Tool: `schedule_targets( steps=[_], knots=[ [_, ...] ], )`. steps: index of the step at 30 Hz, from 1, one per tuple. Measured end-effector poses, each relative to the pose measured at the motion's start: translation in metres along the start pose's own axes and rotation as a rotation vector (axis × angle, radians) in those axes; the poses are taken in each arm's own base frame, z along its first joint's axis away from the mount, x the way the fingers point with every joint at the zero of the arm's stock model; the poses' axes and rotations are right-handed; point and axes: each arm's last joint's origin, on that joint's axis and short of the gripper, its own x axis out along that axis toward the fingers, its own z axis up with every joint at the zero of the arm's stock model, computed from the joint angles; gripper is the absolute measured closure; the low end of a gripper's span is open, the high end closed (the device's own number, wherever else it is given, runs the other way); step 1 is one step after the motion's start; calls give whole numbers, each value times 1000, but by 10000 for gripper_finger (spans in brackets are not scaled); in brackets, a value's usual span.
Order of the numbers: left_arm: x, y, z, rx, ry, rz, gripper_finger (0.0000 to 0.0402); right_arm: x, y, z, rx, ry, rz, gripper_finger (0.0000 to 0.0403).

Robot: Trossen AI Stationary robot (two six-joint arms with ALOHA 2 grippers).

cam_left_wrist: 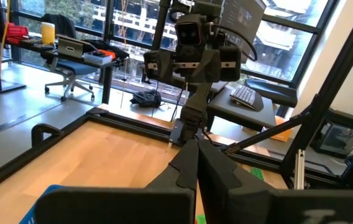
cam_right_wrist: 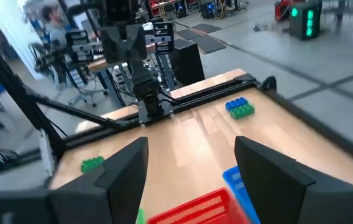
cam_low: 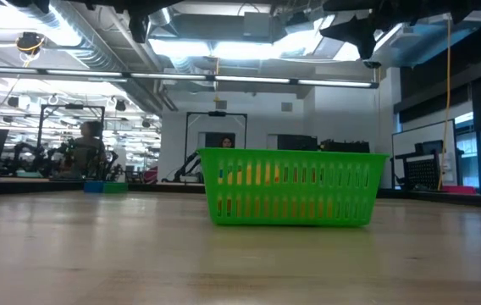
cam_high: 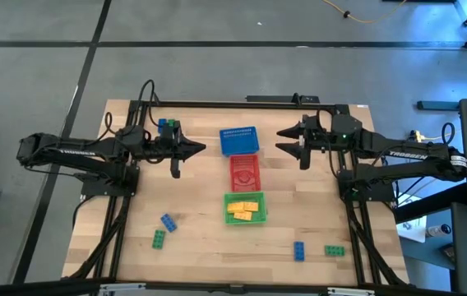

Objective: Sort & place blocks by color
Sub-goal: Put the right blue game piece into the red basket

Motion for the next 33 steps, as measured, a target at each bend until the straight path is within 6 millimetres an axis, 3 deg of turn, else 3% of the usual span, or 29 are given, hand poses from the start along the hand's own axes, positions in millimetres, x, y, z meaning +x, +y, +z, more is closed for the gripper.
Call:
schedule_targets(
  steps=[5, 10, 16, 22, 27, 33],
  knots=[
    [0, 0, 0, 0, 0, 0, 402, -7, 2, 4, 186, 199, -78, 160],
    [0, 0, 0, 0, 0, 0, 402, -15, 9, -8, 428, 514, -205, 160],
    [0, 0, 0, 0, 0, 0, 402, -20, 27, -57, 715, 853, -305, 160],
    [0, 0, 0, 0, 1, -6, 401, -34, 58, -109, 909, 1071, -465, 160],
    [0, 0, 0, 0, 2, -7, 401, -43, 89, -136, 1021, 1107, -588, 160],
    [0, 0, 0, 0, 2, -7, 401, -32, 123, -167, 1138, 1095, -634, 160]
  ],
)
